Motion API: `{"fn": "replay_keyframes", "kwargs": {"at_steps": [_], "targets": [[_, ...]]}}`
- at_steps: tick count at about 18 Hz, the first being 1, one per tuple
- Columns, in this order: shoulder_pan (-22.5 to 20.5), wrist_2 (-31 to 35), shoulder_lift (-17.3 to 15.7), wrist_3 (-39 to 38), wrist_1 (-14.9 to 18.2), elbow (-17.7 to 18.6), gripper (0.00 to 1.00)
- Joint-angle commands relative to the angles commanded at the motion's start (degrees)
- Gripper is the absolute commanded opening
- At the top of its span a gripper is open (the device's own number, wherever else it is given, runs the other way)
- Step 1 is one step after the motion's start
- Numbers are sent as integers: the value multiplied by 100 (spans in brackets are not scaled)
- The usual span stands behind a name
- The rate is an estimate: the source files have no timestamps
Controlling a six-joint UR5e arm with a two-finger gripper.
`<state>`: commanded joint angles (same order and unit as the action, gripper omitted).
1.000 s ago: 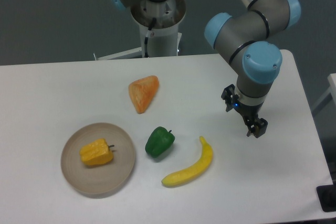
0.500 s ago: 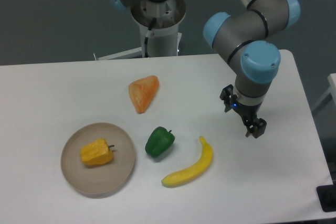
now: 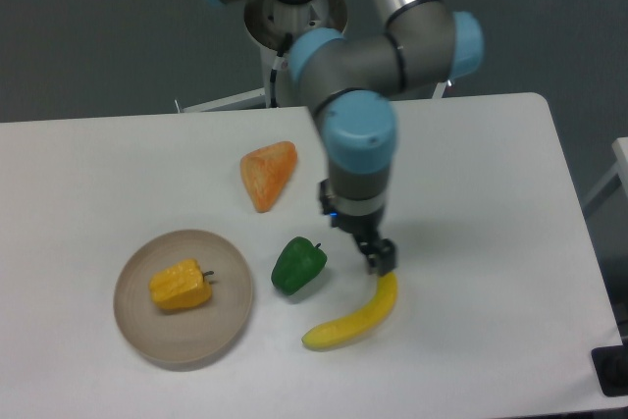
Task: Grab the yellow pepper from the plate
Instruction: 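Move the gripper over the plate and lower it onto the yellow pepper, then close the gripper around the yellow pepper on the plate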
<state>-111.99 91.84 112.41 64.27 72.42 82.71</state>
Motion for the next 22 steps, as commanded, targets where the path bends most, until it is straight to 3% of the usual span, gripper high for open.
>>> {"fn": "replay_keyframes", "kwargs": {"at_steps": [3,9,12,22], "targets": [[387,-9,132,-397,-394,0,100],[985,18,307,-846,-510,185,100],[1178,44,544,-864,-1062,176,100],[1469,53,642,-873,-1072,334,100]]}}
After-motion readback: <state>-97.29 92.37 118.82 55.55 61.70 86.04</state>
